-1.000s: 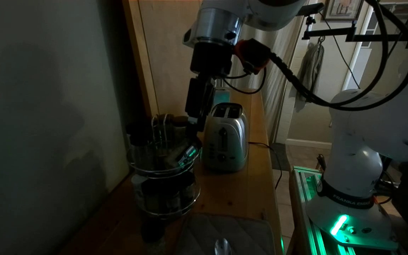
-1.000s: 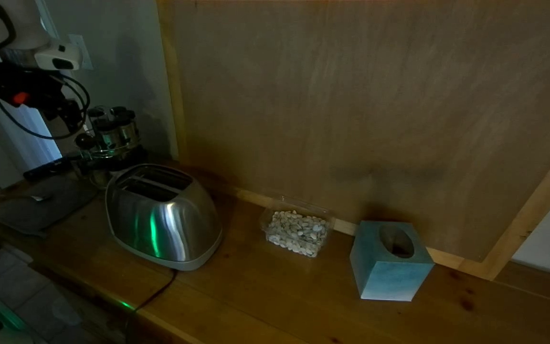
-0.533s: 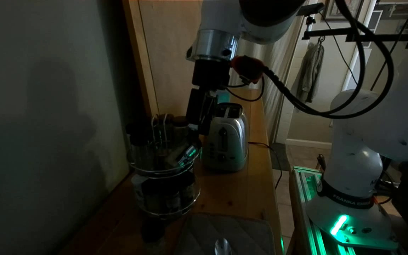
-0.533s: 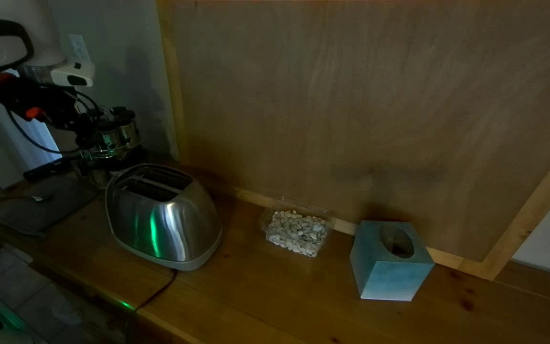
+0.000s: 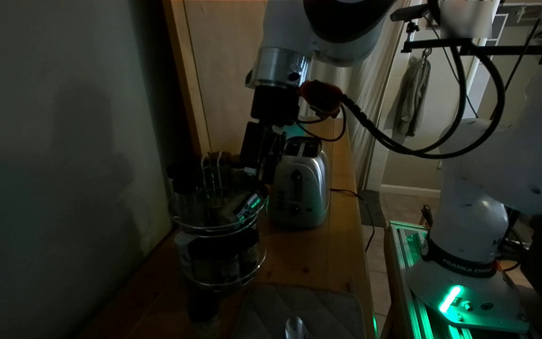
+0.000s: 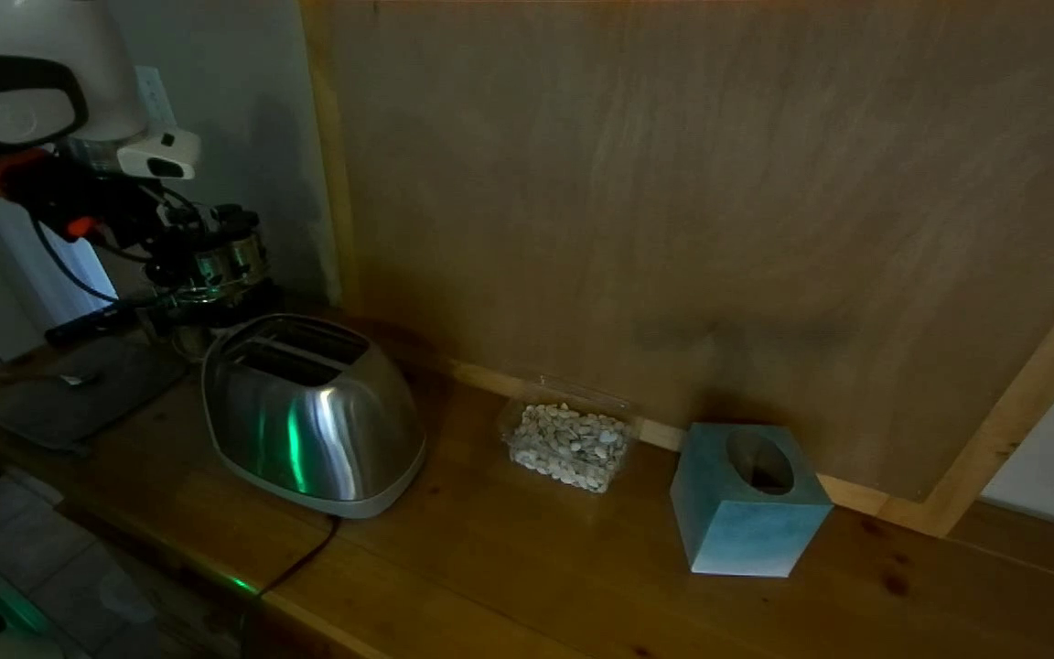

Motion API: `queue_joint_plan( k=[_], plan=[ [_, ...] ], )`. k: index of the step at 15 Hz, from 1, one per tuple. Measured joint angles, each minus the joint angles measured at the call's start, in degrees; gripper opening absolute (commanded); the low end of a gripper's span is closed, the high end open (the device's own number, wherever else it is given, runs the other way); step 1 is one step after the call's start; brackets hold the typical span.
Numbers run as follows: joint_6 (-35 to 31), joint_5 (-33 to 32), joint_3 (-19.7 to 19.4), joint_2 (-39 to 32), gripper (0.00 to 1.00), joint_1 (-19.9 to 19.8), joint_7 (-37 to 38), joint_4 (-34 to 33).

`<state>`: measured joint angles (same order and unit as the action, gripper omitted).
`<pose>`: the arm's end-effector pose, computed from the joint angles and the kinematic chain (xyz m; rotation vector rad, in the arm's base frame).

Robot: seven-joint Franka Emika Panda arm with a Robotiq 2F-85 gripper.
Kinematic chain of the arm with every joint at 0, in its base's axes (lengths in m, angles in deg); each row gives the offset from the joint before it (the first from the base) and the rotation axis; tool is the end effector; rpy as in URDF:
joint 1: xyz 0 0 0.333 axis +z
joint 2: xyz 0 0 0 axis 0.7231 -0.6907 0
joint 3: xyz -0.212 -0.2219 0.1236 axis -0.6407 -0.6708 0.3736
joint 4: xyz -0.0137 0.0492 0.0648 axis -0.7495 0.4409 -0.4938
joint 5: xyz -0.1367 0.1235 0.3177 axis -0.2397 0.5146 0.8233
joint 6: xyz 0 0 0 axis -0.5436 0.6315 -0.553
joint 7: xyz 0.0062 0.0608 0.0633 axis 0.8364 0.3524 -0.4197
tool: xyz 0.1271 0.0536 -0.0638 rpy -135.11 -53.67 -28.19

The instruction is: Straighten the tilted bottle on the rack

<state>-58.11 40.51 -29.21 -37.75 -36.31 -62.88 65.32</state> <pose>0.3549 0.1106 0.4296 -2.7942 0.0607 -0.1456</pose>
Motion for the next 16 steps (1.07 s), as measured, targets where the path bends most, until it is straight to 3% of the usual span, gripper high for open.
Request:
queue_joint_plan(
  k=[8,9,10,14,16],
  plan=[
    [-2.47,4.51,-0.84,-1.44,1.0,0.77,-3.95,0.39],
    [-3.19,4.85,-0.84,-1.58,0.92,0.87,-4.27,0.62],
    [-3.81,5.13,-0.84,-1.69,0.72,0.99,-4.58,0.9],
    [-5.28,5.49,-0.84,-2.29,0.43,1.49,-5.09,1.35],
    [-5.52,5.9,-0.84,-2.33,0.39,1.71,-5.15,1.3]
  ],
)
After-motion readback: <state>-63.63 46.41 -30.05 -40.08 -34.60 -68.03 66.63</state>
